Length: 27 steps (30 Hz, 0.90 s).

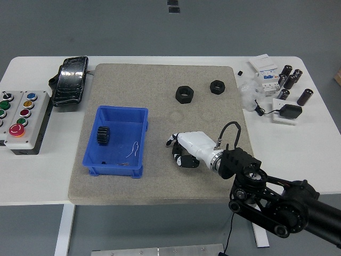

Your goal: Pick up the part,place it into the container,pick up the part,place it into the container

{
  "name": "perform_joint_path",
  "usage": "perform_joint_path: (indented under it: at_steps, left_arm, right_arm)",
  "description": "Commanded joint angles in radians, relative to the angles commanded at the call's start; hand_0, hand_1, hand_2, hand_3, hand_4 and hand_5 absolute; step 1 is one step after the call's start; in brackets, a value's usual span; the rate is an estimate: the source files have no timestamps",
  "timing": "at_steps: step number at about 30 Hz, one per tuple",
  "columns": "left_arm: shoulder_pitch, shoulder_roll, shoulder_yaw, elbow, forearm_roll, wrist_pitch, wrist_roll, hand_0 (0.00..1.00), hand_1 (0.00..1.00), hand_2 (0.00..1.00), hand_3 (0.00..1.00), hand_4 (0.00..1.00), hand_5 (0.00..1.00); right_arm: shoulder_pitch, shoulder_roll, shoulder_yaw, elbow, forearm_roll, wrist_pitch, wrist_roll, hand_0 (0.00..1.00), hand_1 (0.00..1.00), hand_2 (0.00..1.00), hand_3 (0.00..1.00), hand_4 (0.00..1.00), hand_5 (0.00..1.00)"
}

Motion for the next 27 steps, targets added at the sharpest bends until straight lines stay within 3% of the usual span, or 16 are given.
perform_joint_path:
  at_steps: [5, 6, 11, 12, 17, 18, 23, 24, 27]
  left_arm:
    - [0.0, 0.0, -0.001, 0.0, 0.0, 0.0, -0.001, 0.63, 0.638, 0.642, 0.685, 0.679, 0.417]
    - [0.0, 0.0, -0.001, 0.0, -0.001, 0.001, -0.001, 0.63, 0.638, 0.641, 0.684, 0.678, 0.419]
    - [0.0, 0.0, -0.002, 0.0, 0.001, 0.001, 0.0, 0.63, 0.638, 0.641, 0.684, 0.678, 0.419]
    - [0.0, 0.0, -0.003, 0.0, 0.002, 0.001, 0.0, 0.63, 0.637, 0.643, 0.683, 0.676, 0.427]
    - [0.0, 0.0, -0.005, 0.0, 0.005, 0.001, -0.001, 0.63, 0.637, 0.643, 0.683, 0.676, 0.427]
    - [0.0, 0.0, -0.006, 0.0, 0.005, 0.001, -0.001, 0.629, 0.637, 0.643, 0.683, 0.676, 0.432]
    - [0.001, 0.0, -0.008, 0.0, 0.008, 0.002, 0.0, 0.629, 0.637, 0.643, 0.683, 0.676, 0.432]
    - [0.001, -0.001, -0.009, 0.0, 0.008, 0.002, 0.001, 0.629, 0.637, 0.643, 0.682, 0.671, 0.433]
    - [0.001, -0.001, -0.01, 0.0, 0.009, 0.002, 0.001, 0.629, 0.637, 0.643, 0.682, 0.671, 0.433]
  right_arm:
    - [0.001, -0.001, -0.003, -0.003, 0.0, -0.001, 0.006, 0.524, 0.645, 0.603, 0.706, 0.002, 0.123]
    - [0.001, 0.0, -0.002, -0.004, -0.003, -0.008, 0.007, 0.525, 0.651, 0.639, 0.707, 0.266, 0.161]
    - [-0.001, 0.002, 0.019, -0.004, -0.007, -0.047, 0.012, 0.525, 0.651, 0.639, 0.707, 0.266, 0.161]
    - [-0.001, 0.003, 0.027, -0.004, -0.008, -0.054, 0.012, 0.537, 0.665, 0.726, 0.739, 0.458, 0.212]
    - [-0.006, 0.011, 0.104, 0.002, -0.021, -0.089, 0.009, 0.537, 0.665, 0.726, 0.739, 0.458, 0.212]
    - [-0.007, 0.011, 0.123, 0.006, -0.025, -0.093, 0.008, 0.559, 0.712, 0.841, 0.87, 0.801, 0.434]
    - [-0.015, -0.002, 0.184, 0.036, -0.072, -0.077, -0.028, 0.559, 0.712, 0.841, 0.87, 0.801, 0.434]
    - [-0.018, -0.008, 0.188, 0.046, -0.091, -0.059, -0.046, 0.486, 0.706, 0.919, 0.931, 0.932, 0.502]
    - [-0.024, -0.019, 0.189, 0.067, -0.119, -0.018, -0.081, 0.486, 0.706, 0.919, 0.931, 0.932, 0.502]
